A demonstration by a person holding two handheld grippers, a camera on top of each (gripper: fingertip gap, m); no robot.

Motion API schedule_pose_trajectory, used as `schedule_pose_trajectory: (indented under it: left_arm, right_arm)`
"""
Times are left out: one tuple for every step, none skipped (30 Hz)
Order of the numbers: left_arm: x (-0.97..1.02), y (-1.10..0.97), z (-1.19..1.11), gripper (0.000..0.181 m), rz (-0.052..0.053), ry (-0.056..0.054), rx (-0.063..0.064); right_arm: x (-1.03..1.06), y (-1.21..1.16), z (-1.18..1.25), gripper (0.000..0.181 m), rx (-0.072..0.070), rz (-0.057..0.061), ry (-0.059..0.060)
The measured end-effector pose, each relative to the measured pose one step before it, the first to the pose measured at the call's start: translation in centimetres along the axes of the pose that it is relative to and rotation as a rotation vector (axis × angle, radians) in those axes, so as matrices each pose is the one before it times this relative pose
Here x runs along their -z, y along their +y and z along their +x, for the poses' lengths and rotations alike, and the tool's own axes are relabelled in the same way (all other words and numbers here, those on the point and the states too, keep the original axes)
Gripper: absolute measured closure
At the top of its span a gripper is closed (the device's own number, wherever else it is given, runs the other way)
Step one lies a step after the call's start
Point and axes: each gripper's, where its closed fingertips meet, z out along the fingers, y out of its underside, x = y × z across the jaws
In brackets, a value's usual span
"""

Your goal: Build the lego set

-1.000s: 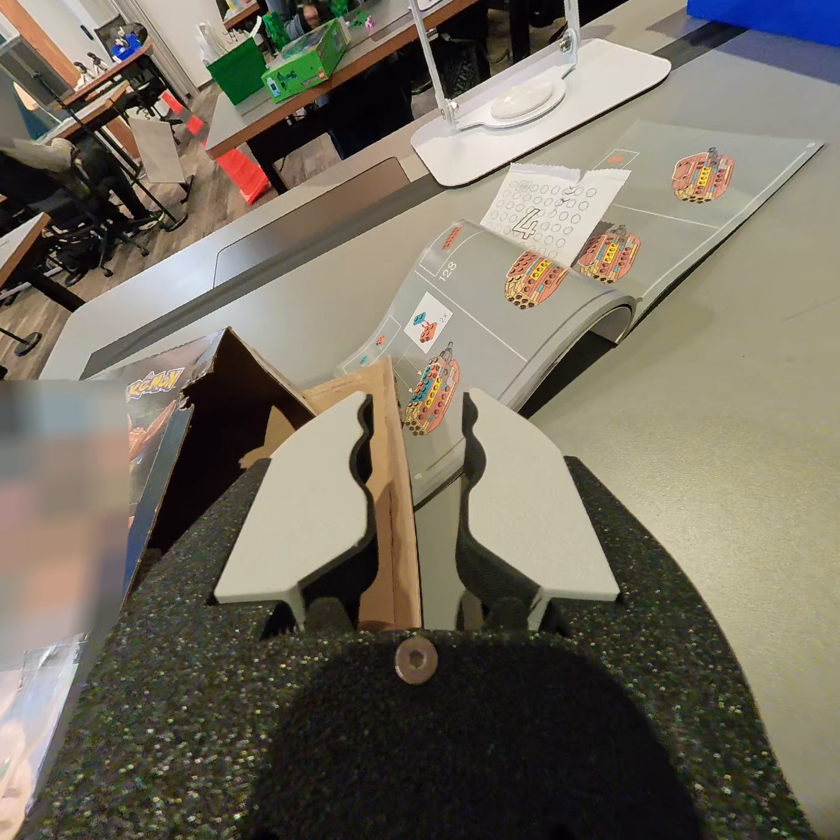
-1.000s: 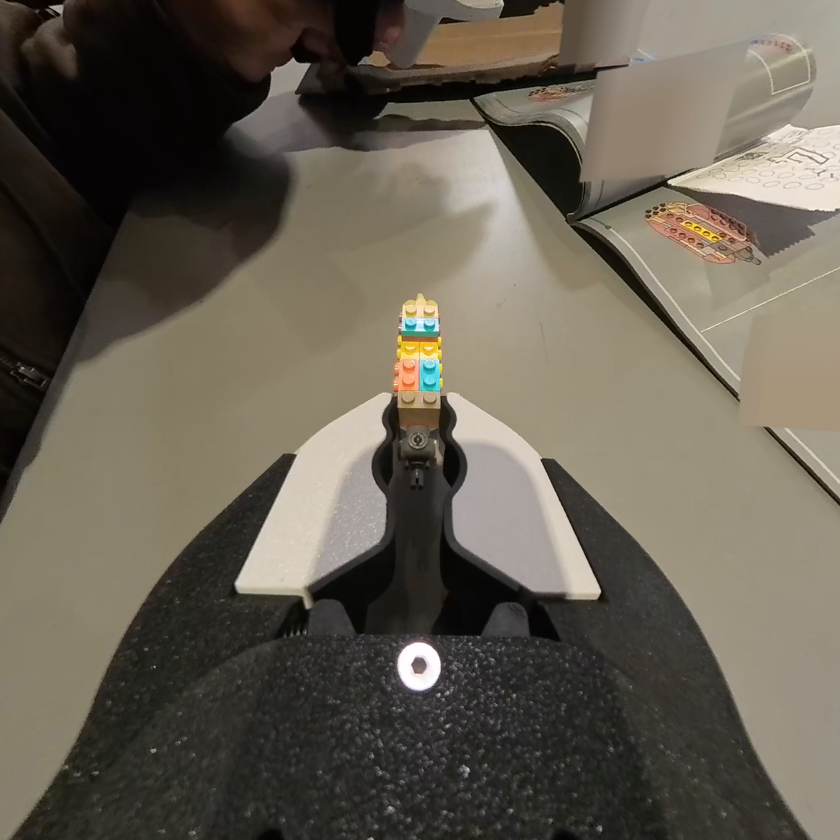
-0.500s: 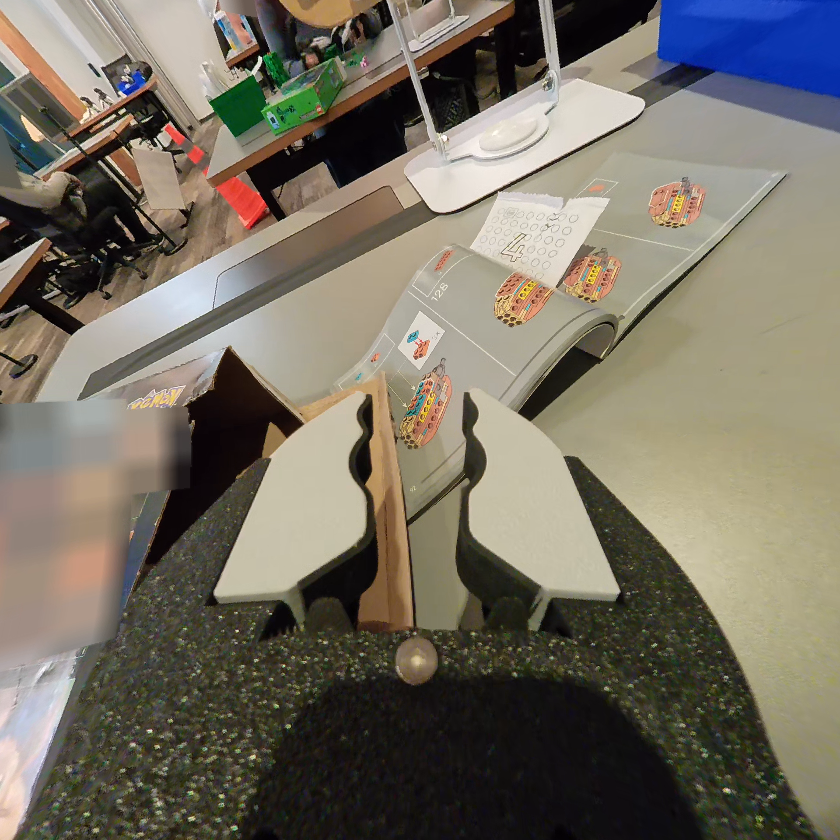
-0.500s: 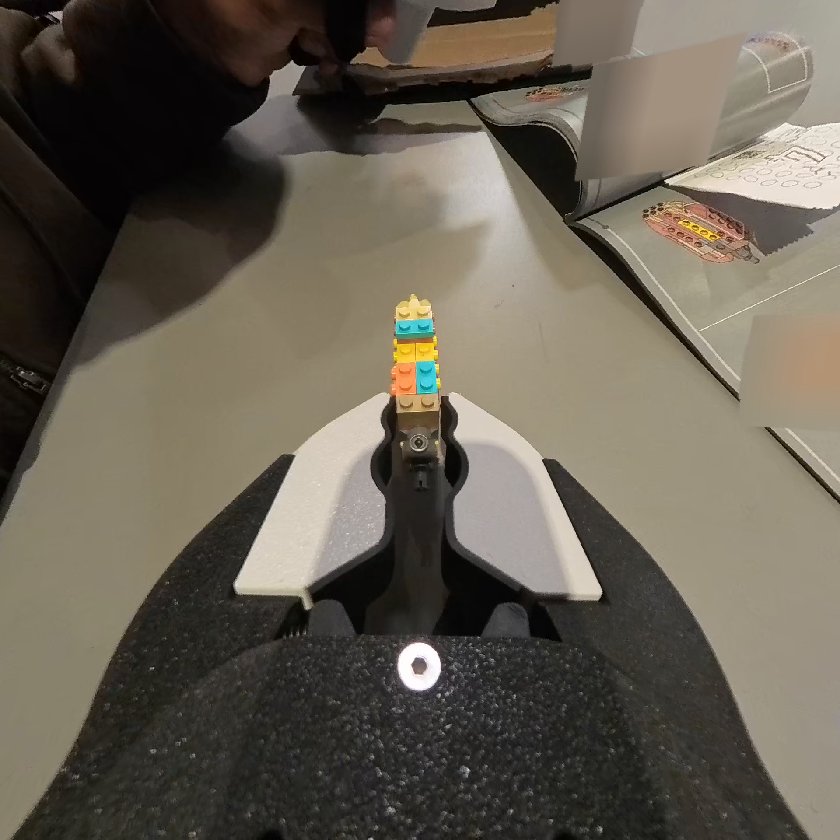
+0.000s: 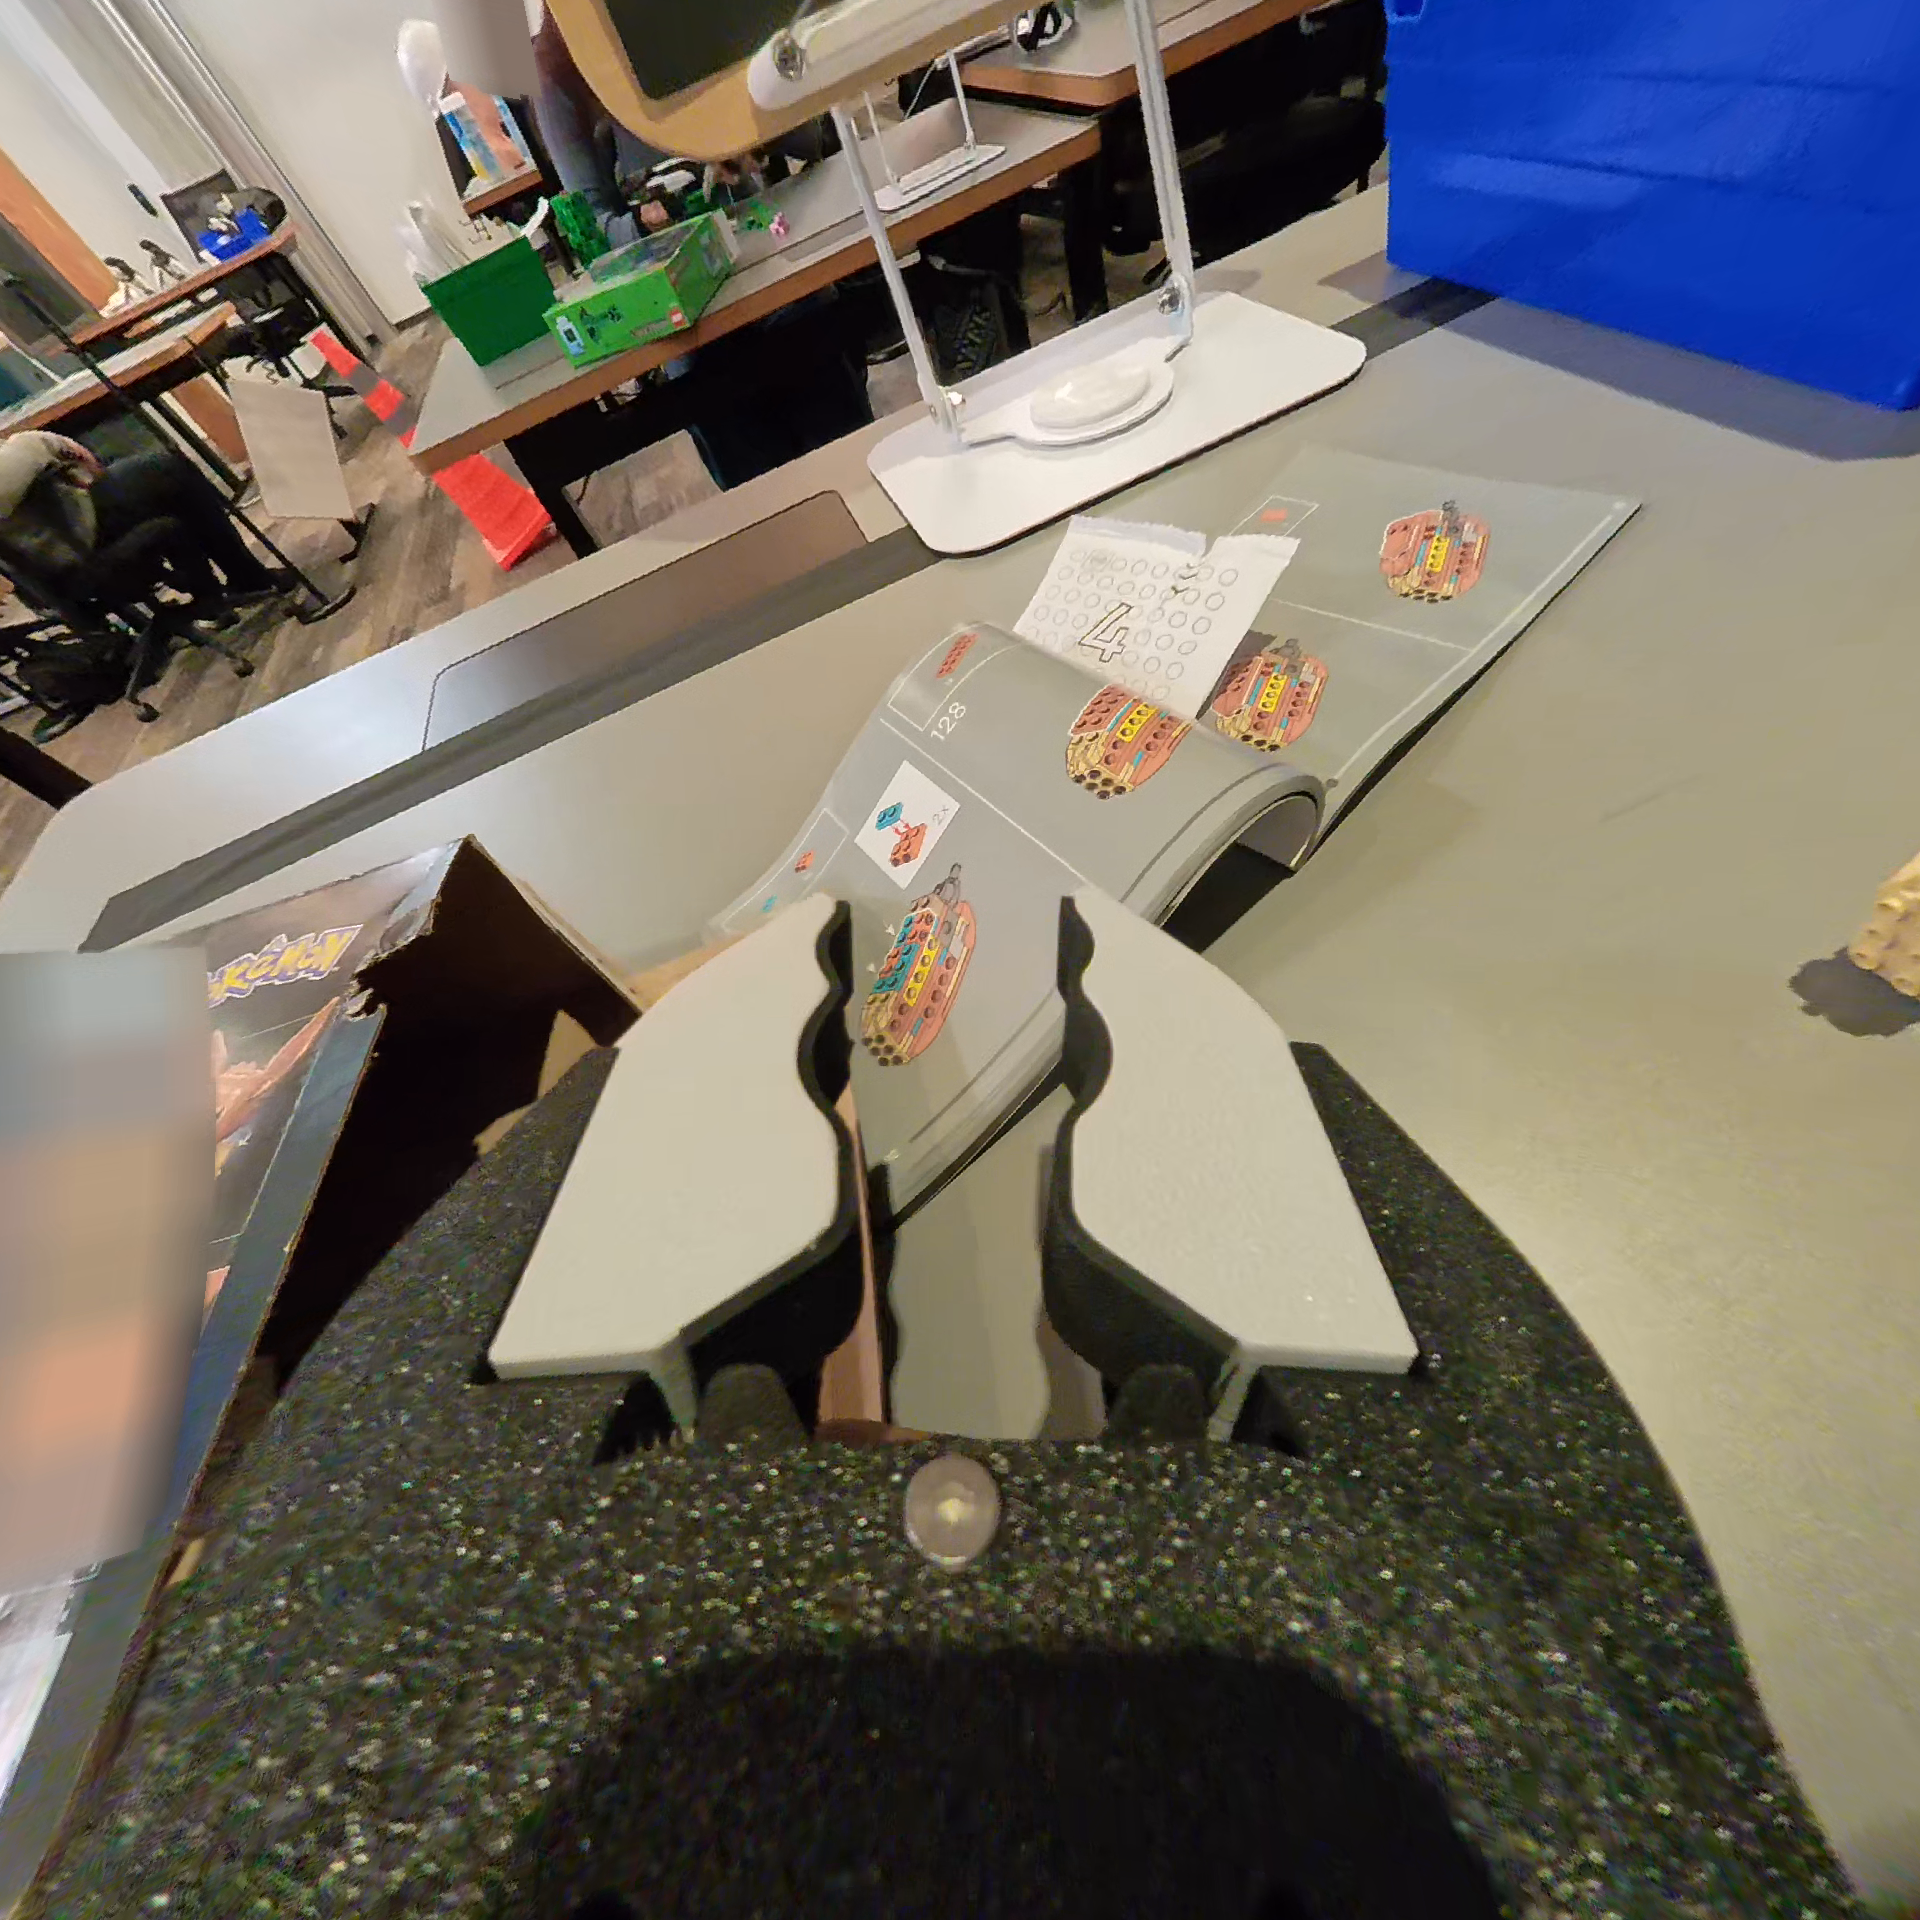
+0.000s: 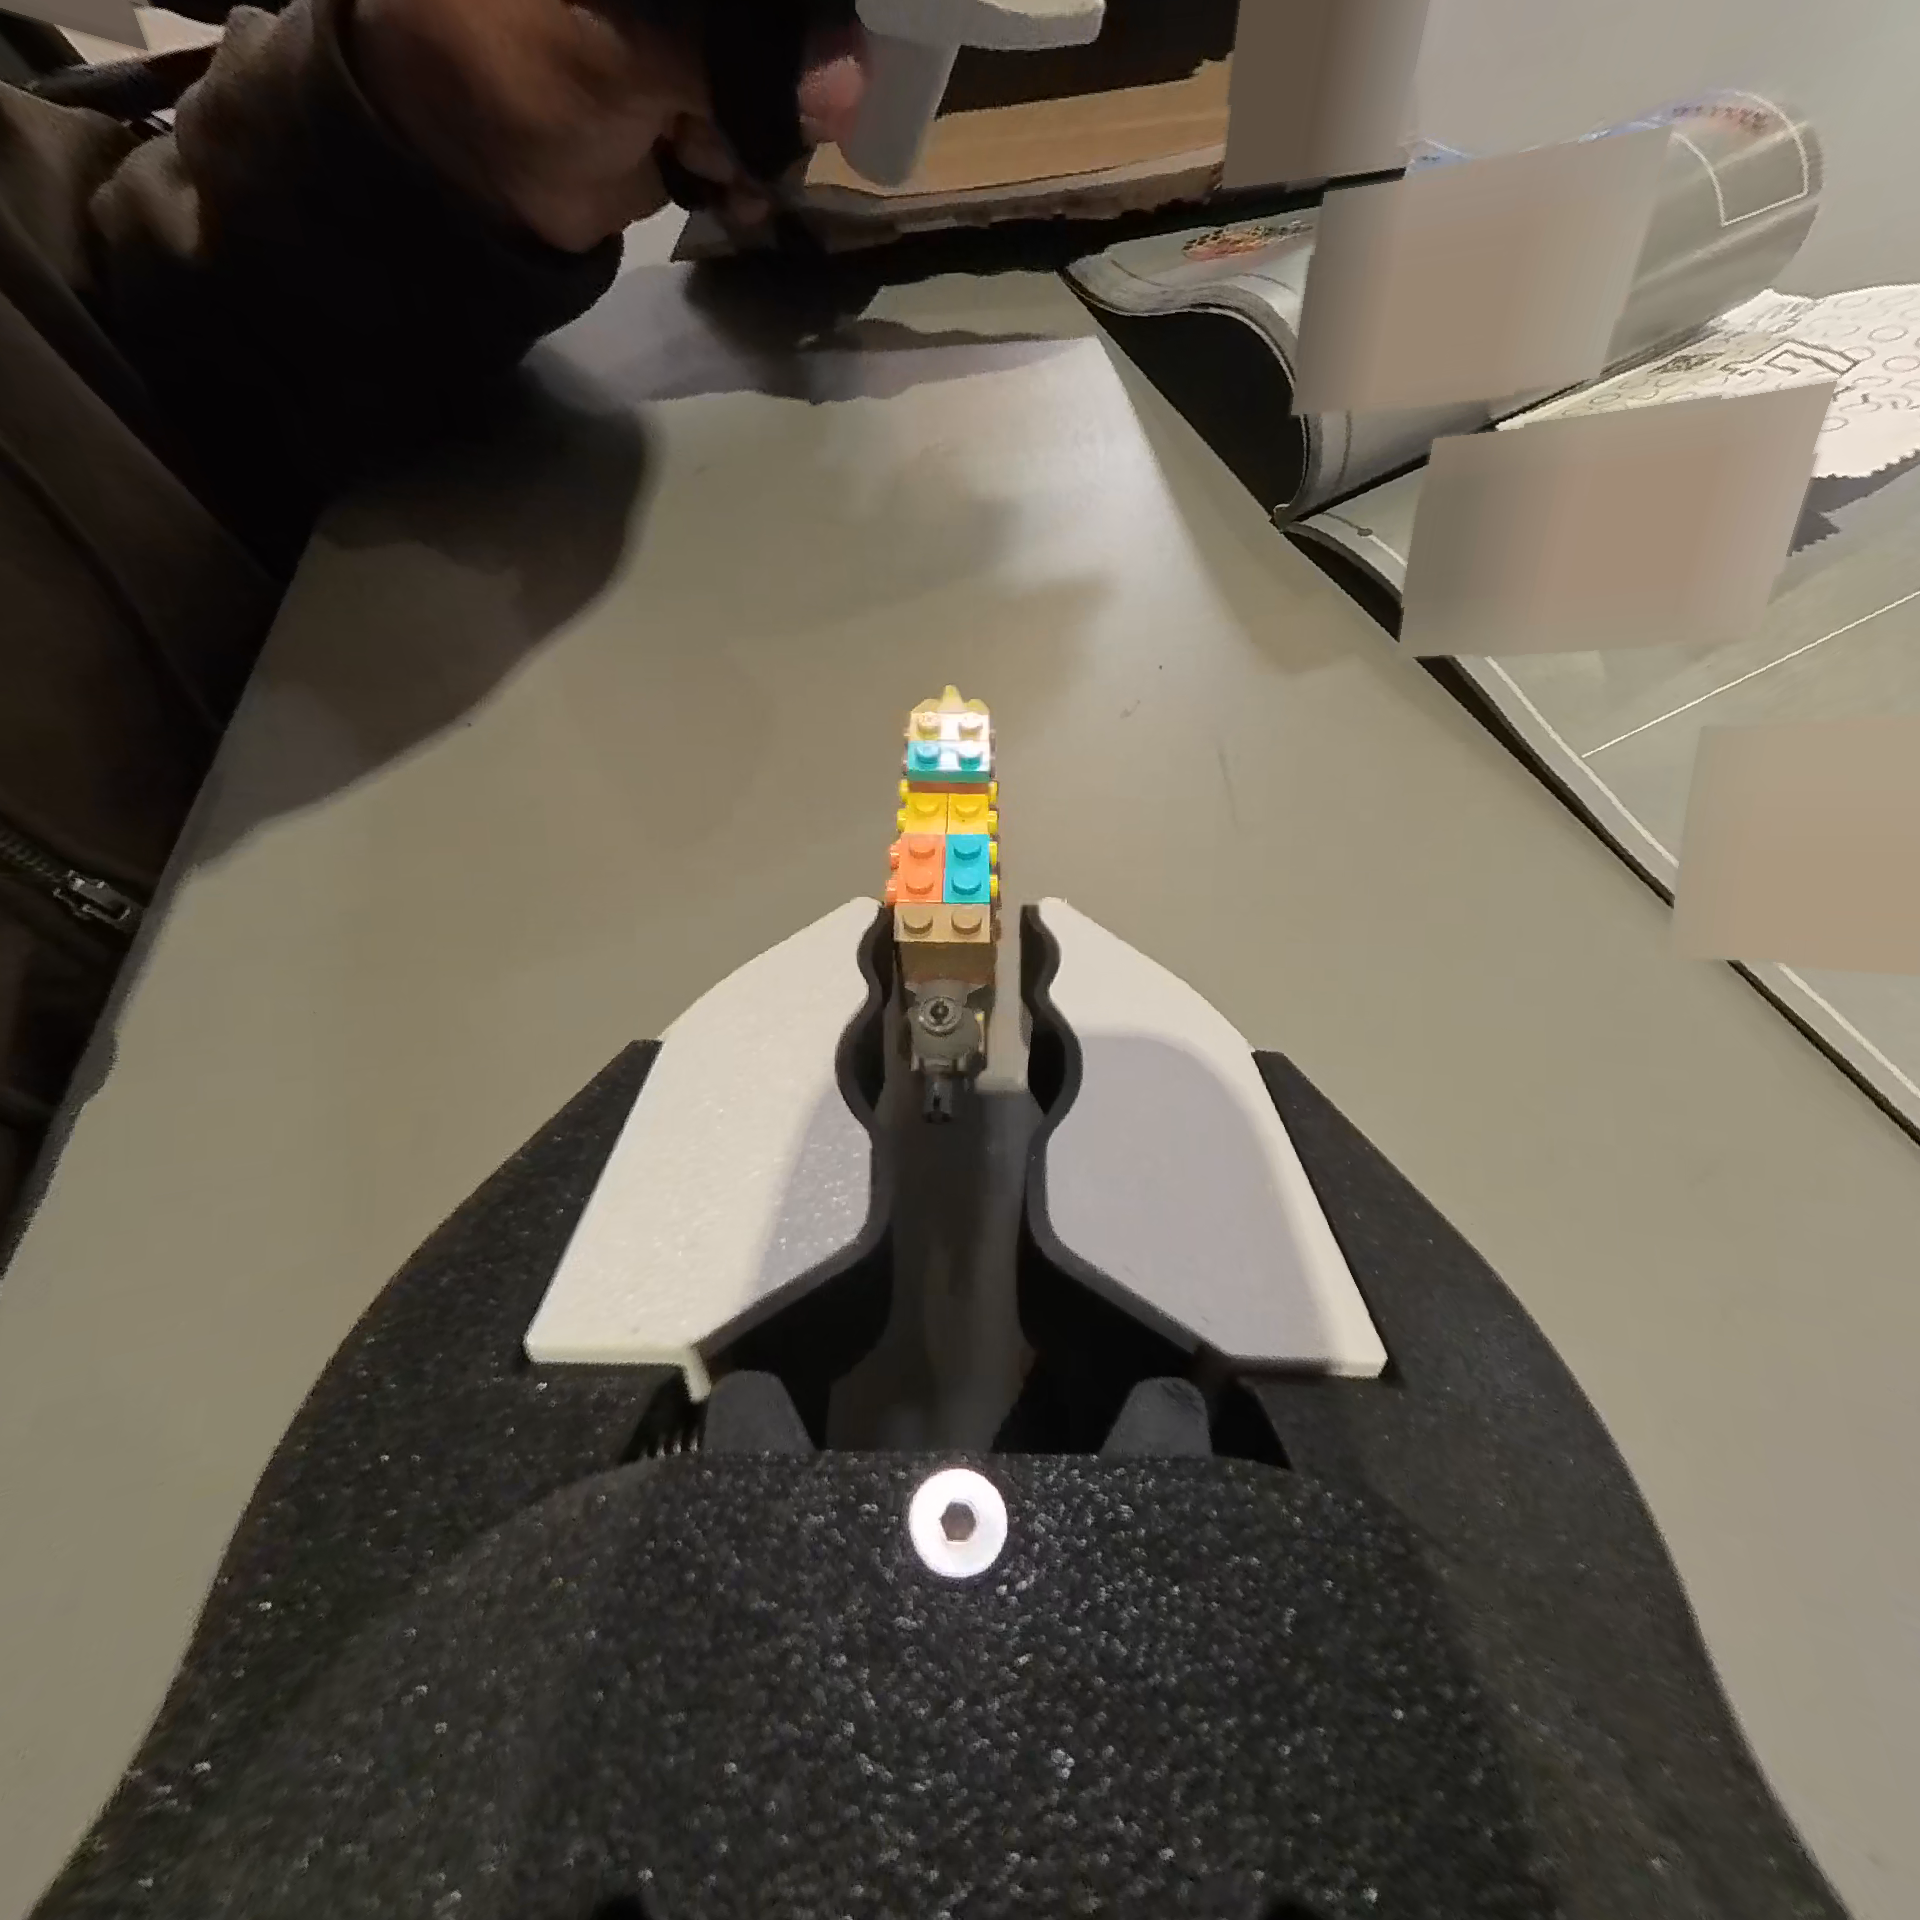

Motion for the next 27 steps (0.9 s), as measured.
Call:
schedule_pose_trajectory:
  left_arm:
    - [0.019, -0.115, 0.105, 0.143, 0.0064, 0.0076, 0.0056]
    - [0.025, -0.136, 0.138, 0.143, 0.0082, 0.0095, 0.0051]
    - [0.015, -0.141, 0.140, 0.143, 0.0089, 0.0086, 0.0047]
    - [0.005, -0.099, 0.127, 0.143, 0.0064, 0.0072, 0.0044]
    - [-0.016, -0.104, 0.184, 0.143, 0.0065, 0.0103, 0.0030]
    - [0.002, -0.141, 0.181, 0.143, 0.0088, 0.0102, 0.0043]
    - [0.000, -0.133, 0.146, 0.143, 0.0082, 0.0073, 0.0058]
    - [-0.009, -0.113, 0.152, 0.143, 0.0067, 0.0077, 0.0042]
    - [-0.018, -0.101, 0.164, 0.143, 0.0059, 0.0074, 0.0034]
    - [-0.026, -0.089, 0.136, 0.143, 0.0055, 0.0049, 0.0031]
    - [-0.027, -0.092, 0.192, 0.143, 0.0057, 0.0073, 0.0001]
    - [-0.041, -0.109, 0.258, 0.143, 0.0059, 0.0100, -0.0030]
    - [-0.046, -0.113, 0.289, 0.143, 0.0059, 0.0095, -0.0059]
    - [-0.068, -0.115, 0.297, 0.143, 0.0039, 0.0080, -0.0061]
    - [-0.084, -0.147, 0.427, 0.143, 0.0056, 0.0154, -0.0061]
    - [-0.102, -0.238, 0.595, 0.143, 0.0099, 0.0254, -0.0042]
    - [-0.117, -0.277, 0.640, 0.143, 0.0104, 0.0282, -0.0012]
    - [-0.151, -0.240, 0.640, 0.143, 0.0065, 0.0276, 0.0003]
    - [-0.194, -0.244, 0.701, 0.142, 0.0043, 0.0310, -0.0026]
    - [-0.199, -0.292, 0.695, 0.142, 0.0057, 0.0314, -0.0054]
    - [-0.198, -0.366, 0.650, 0.141, 0.0088, 0.0279, -0.0051]
    - [-0.195, -0.456, 0.601, 0.141, 0.0122, 0.0268, -0.0041]
    - [-0.214, -0.492, 0.595, 0.141, 0.0130, 0.0290, -0.0022]
    - [-0.233, -0.512, 0.554, 0.140, 0.0130, 0.0297, 0.0017]
    - [-0.280, -0.516, 0.520, 0.140, 0.0126, 0.0298, 0.0063]
    - [-0.348, -0.498, 0.480, 0.140, 0.0109, 0.0308, 0.0105]
    - [-0.390, -0.472, 0.427, 0.140, 0.0094, 0.0303, 0.0108]
  right_arm:
    - [0.081, -0.082, 0.029, 0.157, -0.0048, 0.0080, -0.0019]
    - [0.097, -0.091, 0.023, 0.157, -0.0042, 0.0089, -0.0019]
    - [0.088, -0.090, 0.009, 0.157, -0.0037, 0.0082, -0.0023]
    - [0.065, -0.046, 0.009, 0.156, -0.0035, 0.0056, -0.0019]
    - [0.042, -0.021, 0.019, 0.156, -0.0033, 0.0028, -0.0006]
    - [0.002, 0.001, 0.017, 0.156, -0.0020, 0.0006, -0.0003]
    - [0.002, 0.022, 0.003, 0.157, -0.0003, -0.0010, 0.0003]
    - [-0.018, 0.026, -0.021, 0.157, 0.0018, -0.0017, 0.0009]
    - [-0.017, 0.031, -0.031, 0.157, 0.0037, -0.0028, 0.0018]
    - [-0.024, 0.054, -0.033, 0.157, 0.0040, -0.0033, 0.0012]
    - [-0.010, 0.024, -0.030, 0.157, 0.0029, -0.0018, 0.0013]
    - [0.001, 0.008, -0.011, 0.157, 0.0016, -0.0001, 0.0010]
    - [0.026, 0.020, -0.020, 0.157, 0.0011, 0.0001, -0.0003]
    - [0.031, -0.018, -0.023, 0.157, 0.0011, 0.0019, -0.0008]
    - [0.052, -0.040, -0.022, 0.157, 0.0014, 0.0047, -0.0005]
    - [0.074, -0.061, -0.025, 0.156, 0.0011, 0.0056, -0.0007]
    - [0.089, -0.073, -0.032, 0.156, 0.0010, 0.0067, -0.0004]
    - [0.115, -0.089, -0.052, 0.154, 0.0008, 0.0089, -0.0014]
    - [0.163, -0.111, -0.109, 0.153, -0.0004, 0.0108, -0.0034]
    - [0.240, -0.156, -0.091, 0.152, -0.0005, 0.0126, -0.0007]
    - [0.320, -0.232, -0.061, 0.151, 0.0015, 0.0158, 0.0037]
    - [0.427, -0.368, -0.038, 0.151, 0.0028, 0.0210, 0.0057]
    - [0.520, -0.480, -0.024, 0.151, 0.0020, 0.0254, 0.0069]
    - [0.624, -0.571, 0.020, 0.151, 0.0013, 0.0283, 0.0086]
    - [0.688, -0.603, 0.112, 0.151, 0.0014, 0.0283, 0.0124]
    - [0.774, -0.608, 0.243, 0.151, 0.0031, 0.0253, 0.0192]
    - [0.860, -0.593, 0.387, 0.151, 0.0057, 0.0215, 0.0267]
